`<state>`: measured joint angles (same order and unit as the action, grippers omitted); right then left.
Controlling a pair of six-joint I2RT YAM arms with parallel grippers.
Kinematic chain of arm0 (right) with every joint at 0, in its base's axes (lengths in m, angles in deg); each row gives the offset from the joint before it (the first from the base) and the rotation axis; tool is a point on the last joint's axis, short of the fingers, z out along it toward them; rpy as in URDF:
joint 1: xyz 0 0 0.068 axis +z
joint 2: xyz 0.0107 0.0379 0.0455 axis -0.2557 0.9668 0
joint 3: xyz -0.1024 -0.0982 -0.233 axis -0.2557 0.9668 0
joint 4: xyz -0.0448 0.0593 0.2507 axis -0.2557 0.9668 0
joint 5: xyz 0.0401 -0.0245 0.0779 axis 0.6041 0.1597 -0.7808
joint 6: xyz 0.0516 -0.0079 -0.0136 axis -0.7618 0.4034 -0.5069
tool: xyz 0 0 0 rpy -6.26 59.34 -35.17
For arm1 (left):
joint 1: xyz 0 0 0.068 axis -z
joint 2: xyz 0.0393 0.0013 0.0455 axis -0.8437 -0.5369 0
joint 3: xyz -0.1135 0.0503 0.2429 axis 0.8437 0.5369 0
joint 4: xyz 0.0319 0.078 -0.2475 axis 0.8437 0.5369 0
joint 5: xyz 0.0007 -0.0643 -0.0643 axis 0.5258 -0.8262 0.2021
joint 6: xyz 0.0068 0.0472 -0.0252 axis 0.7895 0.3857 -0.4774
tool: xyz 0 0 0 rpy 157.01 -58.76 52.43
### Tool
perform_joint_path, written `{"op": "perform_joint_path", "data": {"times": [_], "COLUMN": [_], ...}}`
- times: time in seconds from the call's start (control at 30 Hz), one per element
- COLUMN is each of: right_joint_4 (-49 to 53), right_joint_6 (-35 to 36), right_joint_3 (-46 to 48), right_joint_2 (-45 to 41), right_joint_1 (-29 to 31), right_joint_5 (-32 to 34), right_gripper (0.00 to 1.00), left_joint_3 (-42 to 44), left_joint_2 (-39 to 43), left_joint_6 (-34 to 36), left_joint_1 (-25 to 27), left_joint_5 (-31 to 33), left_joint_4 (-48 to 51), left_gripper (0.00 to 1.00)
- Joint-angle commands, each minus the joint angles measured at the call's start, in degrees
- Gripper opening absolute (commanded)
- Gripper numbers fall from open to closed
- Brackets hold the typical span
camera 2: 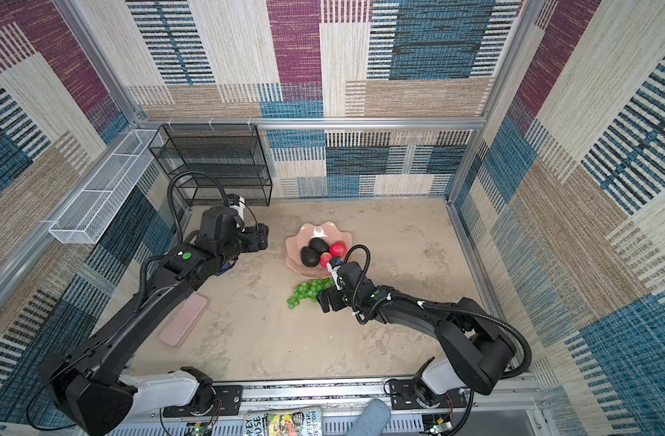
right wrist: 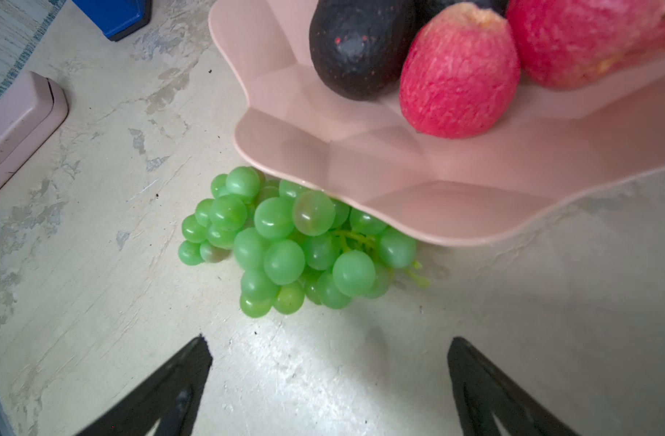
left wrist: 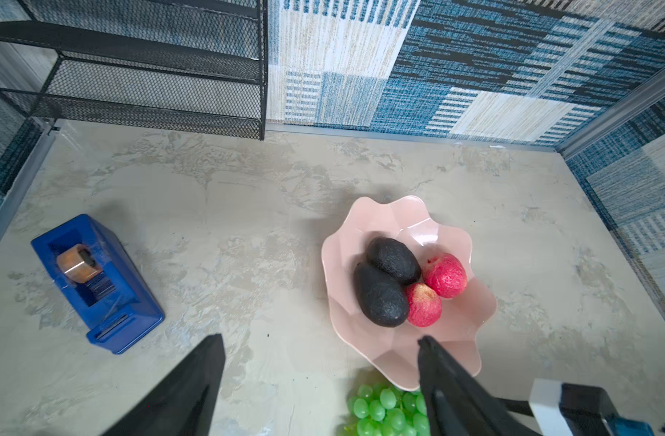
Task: Place and organize the fake fruits in the fruit bowl
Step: 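Lower the avocado into the bowl and open the left gripper, then grasp the green grape bunch with the right gripper while the left gripper withdraws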
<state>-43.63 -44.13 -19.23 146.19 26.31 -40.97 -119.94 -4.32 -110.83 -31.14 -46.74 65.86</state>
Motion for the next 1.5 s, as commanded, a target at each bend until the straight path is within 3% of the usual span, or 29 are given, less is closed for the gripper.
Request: {"op": "perform_joint_path", "data": {"times": [0.0, 0.3, 0.77, 1.03, 1.47], "right_joint_4": [-5.4, -10.4, -8.5, -4.9, -10.5], "right_joint_6": [2.3, 4.3, 2.9, 0.1, 4.3], "right_joint_3": [-1.2, -3.3, -2.3, 1.2, -10.2], "right_joint_2": [2.5, 8.7, 9.1, 3.3, 16.3], "right_joint_1": [0.0, 0.4, 8.7, 7.3, 6.2], "right_joint_5": [1.7, -3.0, -9.0, -0.6, -2.3], "right_gripper": [1.0, 1.0, 0.94, 0.98, 1.0], "left_joint_3": [2.2, 7.3, 9.9, 11.2, 12.2], "left_joint_2": [2.7, 7.6, 9.9, 10.7, 13.4], "left_joint_6": [0.4, -0.7, -1.5, -1.5, -1.4], "left_joint_1": [-0.8, -2.4, -3.7, -4.4, -5.2], "left_joint_5": [2.9, 3.3, 2.5, 2.3, 2.6], "left_joint_4": [-0.6, 1.0, 1.0, 1.1, 2.7], "left_gripper": [0.84, 0.84, 0.85, 0.85, 0.85]}}
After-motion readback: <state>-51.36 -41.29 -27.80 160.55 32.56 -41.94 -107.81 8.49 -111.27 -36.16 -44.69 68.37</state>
